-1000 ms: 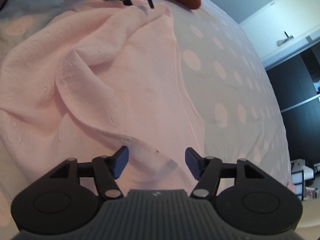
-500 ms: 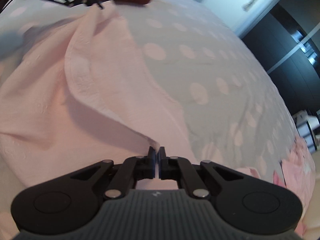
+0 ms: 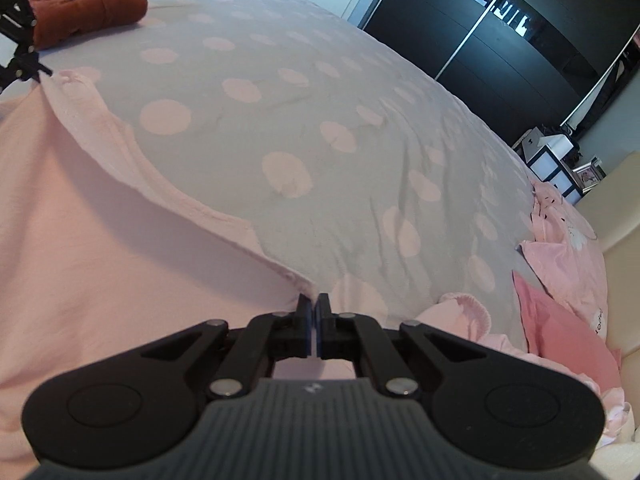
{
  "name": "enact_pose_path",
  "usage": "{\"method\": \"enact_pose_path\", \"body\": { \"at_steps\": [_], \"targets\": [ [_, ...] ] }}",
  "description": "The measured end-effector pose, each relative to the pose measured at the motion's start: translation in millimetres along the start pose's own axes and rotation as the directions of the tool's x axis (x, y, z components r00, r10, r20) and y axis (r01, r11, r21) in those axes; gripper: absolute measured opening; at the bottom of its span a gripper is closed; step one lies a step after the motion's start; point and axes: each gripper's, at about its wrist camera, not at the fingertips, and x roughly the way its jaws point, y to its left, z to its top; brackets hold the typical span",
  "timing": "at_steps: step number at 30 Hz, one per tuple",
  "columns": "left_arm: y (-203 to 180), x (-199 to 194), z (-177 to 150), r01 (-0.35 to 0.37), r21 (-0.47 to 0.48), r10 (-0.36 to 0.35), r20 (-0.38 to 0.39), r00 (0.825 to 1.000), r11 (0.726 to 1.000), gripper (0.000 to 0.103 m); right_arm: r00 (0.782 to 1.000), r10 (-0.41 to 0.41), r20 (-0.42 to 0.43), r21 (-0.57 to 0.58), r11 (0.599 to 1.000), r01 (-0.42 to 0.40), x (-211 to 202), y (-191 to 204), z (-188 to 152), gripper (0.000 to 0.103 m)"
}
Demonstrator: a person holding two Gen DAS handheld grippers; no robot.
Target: Fold clothes
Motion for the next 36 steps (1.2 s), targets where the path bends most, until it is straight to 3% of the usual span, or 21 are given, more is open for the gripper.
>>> {"method": "enact_pose_path", "body": {
  "at_steps": [4, 8, 12, 13, 15, 17, 19, 25, 30, 36],
  "targets": [
    [3, 15, -2, 0.031, -0.058, -0.032, -0.011, 0.999, 0.998, 0.001, 0.999, -0.001, -0.05, 0.016, 1.0, 0.002, 36, 3, -3, 0.002],
    [15, 25, -3, -0.027, -0.141, 0.027, 0.002, 1.0, 0.99, 0.005, 0.996, 0.026, -0.086, 0.029, 0.999, -0.023, 60, 8, -6, 0.002],
    [30, 29, -9, -0.032, -0.244, 0.033, -0.001, 0.999, 0.969, 0.007, 0.993, 0.021, -0.114, 0.02, 1.0, -0.019, 70, 11, -9, 0.004],
    [32, 29, -10, -0.047, -0.26, 0.049, 0.0, 0.999, 0.964, 0.01, 0.992, 0.008, -0.123, 0.017, 1.0, -0.006, 72, 10, -10, 0.005],
    [39, 24, -13, -0.062, -0.306, 0.066, 0.004, 0.998, 0.95, 0.024, 0.99, -0.017, -0.138, 0.019, 1.0, 0.02, 74, 8, -13, 0.015],
    [47, 17, -17, -0.063, -0.349, 0.073, 0.015, 0.997, 0.935, 0.028, 0.992, -0.03, -0.123, 0.055, 0.998, 0.037, 68, 0, -14, 0.03],
    [52, 8, -23, -0.071, -0.366, 0.083, 0.019, 0.996, 0.928, 0.029, 0.995, -0.034, -0.096, 0.087, 0.995, 0.042, 57, -9, -14, 0.031],
    [45, -31, -48, -0.036, -0.369, 0.056, 0.045, 0.997, 0.929, 0.031, 0.999, 0.0, -0.052, 0.192, 0.981, 0.01, 11, -28, -18, 0.032],
    [14, -72, -72, -0.02, -0.264, 0.045, 0.089, 0.995, 0.964, 0.032, 0.999, 0.037, -0.007, 0.254, 0.967, -0.034, -40, -30, -37, 0.033],
    [-38, -117, -83, 0.01, -0.12, 0.01, 0.164, 0.986, 0.993, 0.038, 0.995, 0.09, 0.039, 0.249, 0.964, -0.097, -96, 2, -61, 0.036]
  ]
}}
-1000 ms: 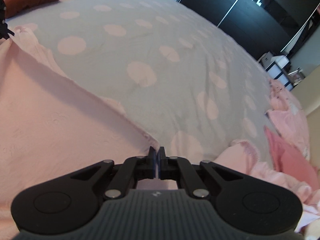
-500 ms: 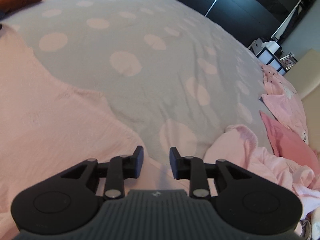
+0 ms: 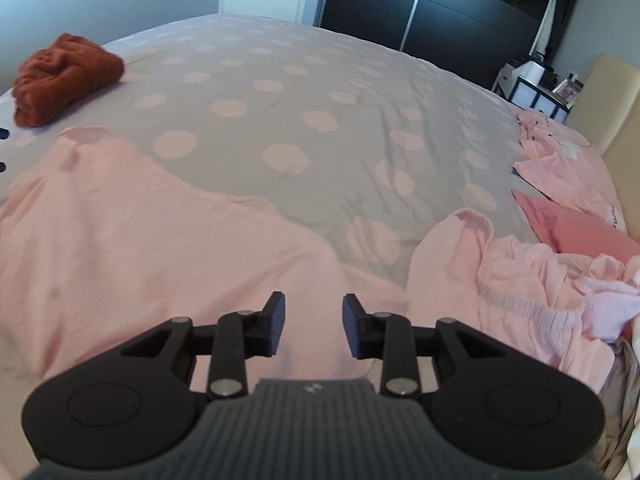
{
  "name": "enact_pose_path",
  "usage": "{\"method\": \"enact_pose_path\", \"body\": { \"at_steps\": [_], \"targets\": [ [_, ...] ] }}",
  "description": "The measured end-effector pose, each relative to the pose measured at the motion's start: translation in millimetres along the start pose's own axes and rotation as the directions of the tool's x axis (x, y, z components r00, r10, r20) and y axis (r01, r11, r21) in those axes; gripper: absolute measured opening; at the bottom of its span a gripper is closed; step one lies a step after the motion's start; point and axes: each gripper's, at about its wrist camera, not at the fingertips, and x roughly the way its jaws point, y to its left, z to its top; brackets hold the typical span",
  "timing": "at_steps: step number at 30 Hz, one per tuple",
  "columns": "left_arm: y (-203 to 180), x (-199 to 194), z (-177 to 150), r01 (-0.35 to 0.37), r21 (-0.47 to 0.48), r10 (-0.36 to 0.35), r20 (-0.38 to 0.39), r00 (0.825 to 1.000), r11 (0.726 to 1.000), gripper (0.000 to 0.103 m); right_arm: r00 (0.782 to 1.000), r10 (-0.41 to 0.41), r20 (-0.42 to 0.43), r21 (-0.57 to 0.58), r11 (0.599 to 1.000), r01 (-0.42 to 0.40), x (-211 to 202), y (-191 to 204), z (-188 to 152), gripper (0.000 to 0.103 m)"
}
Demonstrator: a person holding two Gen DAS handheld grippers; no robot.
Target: Fold clothes
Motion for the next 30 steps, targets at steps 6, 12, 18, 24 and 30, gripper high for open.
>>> {"method": "enact_pose_path", "body": {
  "at_steps": [6, 12, 18, 24, 30],
  "targets": [
    [-61, -31, -9, -0.009, 0.125, 0.001, 0.069, 0.998, 0.992, 0.041, 0.998, -0.015, 0.067, -0.047, 0.999, 0.018, -49, 42, -40, 0.045],
    [-127, -28, -16, -0.096, 0.253, 0.071, 0.104, 0.992, 0.963, 0.042, 0.998, -0.055, 0.016, -0.246, 0.968, 0.057, -60, 98, -89, 0.051],
    [-164, -1, -24, -0.194, 0.367, 0.174, 0.088, 0.981, 0.91, 0.044, 0.973, -0.233, 0.001, -0.427, 0.879, 0.211, -44, 144, -138, 0.059],
    [-185, 27, -24, -0.282, 0.458, 0.255, 0.121, 0.959, 0.843, 0.052, 0.959, -0.282, 0.023, -0.551, 0.797, 0.247, -25, 152, -162, 0.057],
    [-186, 51, -23, -0.315, 0.497, 0.288, 0.132, 0.948, 0.808, 0.051, 0.946, -0.312, 0.084, -0.59, 0.749, 0.3, -6, 141, -162, 0.048]
  ]
}}
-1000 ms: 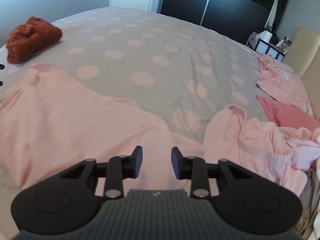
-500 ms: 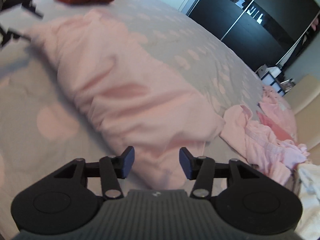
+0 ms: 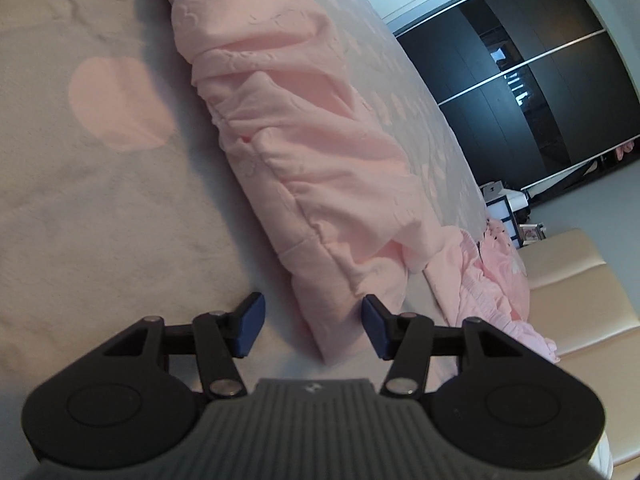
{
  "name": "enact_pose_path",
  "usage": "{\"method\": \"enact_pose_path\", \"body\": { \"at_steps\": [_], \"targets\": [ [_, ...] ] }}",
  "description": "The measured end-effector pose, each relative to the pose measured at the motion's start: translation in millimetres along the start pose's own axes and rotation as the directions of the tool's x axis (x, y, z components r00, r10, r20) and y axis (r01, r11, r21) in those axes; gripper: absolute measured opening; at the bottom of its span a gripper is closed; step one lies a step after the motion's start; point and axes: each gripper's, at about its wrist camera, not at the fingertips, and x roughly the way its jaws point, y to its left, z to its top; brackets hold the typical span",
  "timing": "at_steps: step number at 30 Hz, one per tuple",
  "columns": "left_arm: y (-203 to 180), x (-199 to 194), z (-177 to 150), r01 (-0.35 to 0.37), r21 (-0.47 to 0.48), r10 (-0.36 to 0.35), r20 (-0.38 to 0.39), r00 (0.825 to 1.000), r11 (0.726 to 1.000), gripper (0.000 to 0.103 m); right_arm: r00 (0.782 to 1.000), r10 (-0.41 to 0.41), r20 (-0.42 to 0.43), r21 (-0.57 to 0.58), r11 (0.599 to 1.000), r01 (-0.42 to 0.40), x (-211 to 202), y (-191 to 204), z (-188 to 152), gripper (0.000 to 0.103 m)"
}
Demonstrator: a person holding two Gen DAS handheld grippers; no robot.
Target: Fold clothes
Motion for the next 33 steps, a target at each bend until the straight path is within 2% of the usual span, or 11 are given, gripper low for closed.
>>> {"method": "enact_pose_path", "body": {
  "at_steps": [4, 5, 6, 7, 9, 15, 18, 21, 27, 30, 33],
  "targets": [
    [6, 15, 9, -0.012, -0.005, 0.012, -0.007, 1.0, 1.0, 0.047, 0.999, -0.033, 0.013, -0.024, 0.999, 0.033, 13, 0, 1, 0.038],
    [8, 18, 11, -0.007, -0.009, 0.007, -0.011, 1.0, 1.0, 0.042, 0.999, -0.037, 0.014, -0.024, 0.999, 0.037, 15, -2, 1, 0.032],
    [11, 21, 13, 0.009, -0.016, -0.009, -0.018, 1.0, 1.0, 0.029, 0.999, -0.04, 0.015, -0.022, 0.999, 0.041, 18, -4, 2, 0.026],
    [14, 22, 14, 0.031, -0.026, -0.031, -0.027, 0.999, 0.999, 0.024, 0.999, -0.04, 0.012, -0.018, 0.999, 0.04, 20, -6, 2, 0.013],
    [22, 22, 14, 0.062, -0.047, -0.063, -0.035, 0.997, 0.997, 0.009, 0.999, -0.036, 0.002, -0.008, 0.999, 0.036, 23, -10, 3, 0.005],
    [52, -2, 3, 0.107, -0.109, -0.114, -0.053, 0.992, 0.988, 0.004, 0.999, -0.043, 0.007, 0.04, 0.998, 0.043, 0, -31, 9, 0.002],
    [59, -28, -6, 0.143, -0.11, -0.15, -0.057, 0.987, 0.984, 0.004, 1.0, -0.001, 0.003, 0.045, 0.999, 0.001, -24, -38, 12, 0.002],
    [58, -57, -13, 0.199, -0.065, -0.203, -0.067, 0.977, 0.978, 0.004, 0.997, 0.079, -0.022, 0.055, 0.995, -0.078, -51, -39, 15, 0.002],
    [32, -109, -28, 0.3, -0.024, -0.301, -0.086, 0.95, 0.954, 0.004, 0.967, 0.24, -0.087, 0.055, 0.97, -0.236, -86, -27, 13, 0.003],
    [12, -118, -32, 0.345, 0.014, -0.342, -0.099, 0.935, 0.939, 0.004, 0.944, 0.307, -0.124, 0.04, 0.952, -0.304, -96, -8, 8, 0.003],
    [-2, -114, -38, 0.385, -0.001, -0.383, -0.107, 0.918, 0.923, 0.004, 0.932, 0.329, -0.152, -0.018, 0.942, -0.336, -98, 13, 5, 0.003]
  ]
}}
